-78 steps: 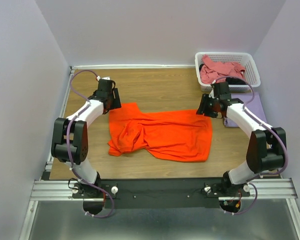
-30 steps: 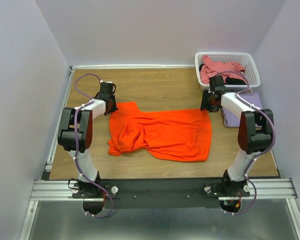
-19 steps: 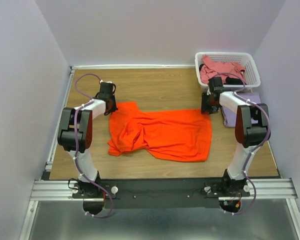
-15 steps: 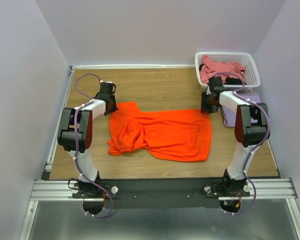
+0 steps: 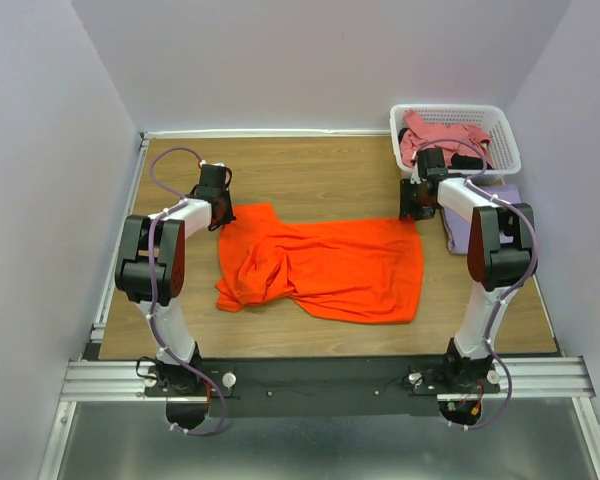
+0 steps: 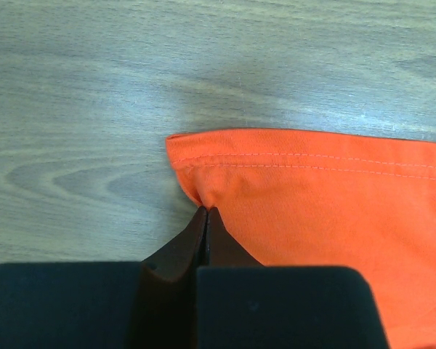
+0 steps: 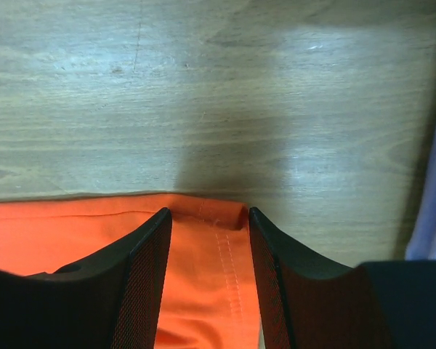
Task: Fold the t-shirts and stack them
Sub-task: Flatten the tshirt out
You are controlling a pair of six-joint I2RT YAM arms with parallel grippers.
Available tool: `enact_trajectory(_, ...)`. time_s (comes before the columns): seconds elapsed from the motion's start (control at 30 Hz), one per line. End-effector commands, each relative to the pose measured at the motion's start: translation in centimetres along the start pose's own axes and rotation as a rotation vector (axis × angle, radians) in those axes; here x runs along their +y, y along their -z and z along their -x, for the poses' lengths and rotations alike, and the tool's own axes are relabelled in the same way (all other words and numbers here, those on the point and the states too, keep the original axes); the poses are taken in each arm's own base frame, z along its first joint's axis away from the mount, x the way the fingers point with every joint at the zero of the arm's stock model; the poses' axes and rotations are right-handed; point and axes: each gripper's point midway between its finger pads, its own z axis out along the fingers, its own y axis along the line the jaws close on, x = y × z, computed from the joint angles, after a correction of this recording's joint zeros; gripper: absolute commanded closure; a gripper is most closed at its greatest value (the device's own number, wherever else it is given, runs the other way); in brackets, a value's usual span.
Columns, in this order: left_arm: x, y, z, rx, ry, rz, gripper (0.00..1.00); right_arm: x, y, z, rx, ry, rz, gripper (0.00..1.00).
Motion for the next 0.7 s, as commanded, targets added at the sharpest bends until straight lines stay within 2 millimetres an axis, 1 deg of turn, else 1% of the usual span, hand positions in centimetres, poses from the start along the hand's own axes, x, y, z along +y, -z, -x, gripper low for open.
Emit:
enact_trajectory(0.0, 0.4, 0.6, -1.4, 0.044, -0.010, -0.002, 1.00, -0.1, -1.2, -0.4, 0.030, 0.009, 0.021, 0.46)
enact_trajectory(0.1, 0.3, 0.5, -1.5, 0.046, -0.010, -0.003, 1.00, -0.2, -1.6, -1.3, 0.052, 0.010, 0.022, 0.46)
enact_trajectory(0.2, 0.3, 0.5, -1.6, 0.049, -0.007, -0.006, 1.00, -0.2, -1.5, -2.1, 0.065, 0.017, 0.023, 0.46)
enact_trajectory(0.33, 0.3, 0.4, -1.7, 0.053, -0.009, -0.006, 1.00, -0.5, -1.8, -3.0, 0.086, 0.026, 0.014, 0.50)
enact_trajectory(0.37, 0.3, 0.3, -1.7, 0.055, -0.009, -0.007, 1.00, -0.5, -2.0, -3.2, 0.094, 0.029, 0.014, 0.58)
enact_trajectory(0.47, 0.3, 0.4, -1.8, 0.056, -0.006, -0.007, 1.00, -0.4, -2.4, -3.5, 0.105, 0.028, 0.019, 0.72)
enact_trajectory(0.5, 0.3, 0.5, -1.6, 0.051, -0.006, -0.004, 1.00, -0.4, -2.4, -3.5, 0.104, 0.019, 0.020, 0.84)
enact_trajectory(0.53, 0.3, 0.6, -1.4, 0.045, -0.005, -0.002, 1.00, -0.2, -2.3, -3.3, 0.100, 0.017, 0.028, 0.89)
enact_trajectory(0.57, 0.5, 0.7, -1.1, 0.037, -0.004, 0.006, 1.00, 0.5, -1.9, -2.8, 0.085, 0.012, 0.063, 0.95)
enact_trajectory(0.63, 0.5, 1.1, 0.0, 0.014, 0.004, 0.013, 1.00, 1.1, -1.2, -1.7, 0.058, 0.004, 0.098, 1.00)
enact_trajectory(0.67, 0.6, 1.4, 0.7, 0.000, 0.012, 0.018, 1.00, 1.5, -0.3, -0.7, 0.027, 0.001, 0.108, 1.00)
